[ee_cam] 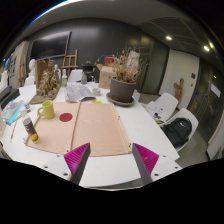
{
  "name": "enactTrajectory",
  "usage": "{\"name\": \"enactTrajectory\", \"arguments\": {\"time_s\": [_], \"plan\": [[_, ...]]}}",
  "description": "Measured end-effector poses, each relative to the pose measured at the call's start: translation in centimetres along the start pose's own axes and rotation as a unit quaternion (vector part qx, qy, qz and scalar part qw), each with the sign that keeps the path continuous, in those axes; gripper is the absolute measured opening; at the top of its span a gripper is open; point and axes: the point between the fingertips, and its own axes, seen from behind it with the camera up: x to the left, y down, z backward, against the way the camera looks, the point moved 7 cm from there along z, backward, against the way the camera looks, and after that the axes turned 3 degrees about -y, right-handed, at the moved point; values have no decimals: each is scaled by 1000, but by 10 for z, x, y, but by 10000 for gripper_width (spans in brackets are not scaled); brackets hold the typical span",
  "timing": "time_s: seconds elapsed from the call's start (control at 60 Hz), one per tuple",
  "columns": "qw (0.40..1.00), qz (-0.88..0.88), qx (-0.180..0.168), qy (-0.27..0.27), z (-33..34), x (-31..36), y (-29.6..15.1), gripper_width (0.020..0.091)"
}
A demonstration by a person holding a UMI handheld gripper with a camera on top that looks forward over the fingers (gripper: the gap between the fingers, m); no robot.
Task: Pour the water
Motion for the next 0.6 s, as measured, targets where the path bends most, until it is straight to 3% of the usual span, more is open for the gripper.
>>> {"name": "enactTrajectory", "arguments": {"time_s": [0.167,0.333,0.6], "plan": [[999,11,4,-37,3,44,7,861],[995,13,5,-98,8,135,22,861],[981,25,-35,-190,-5,288,23,863]]}}
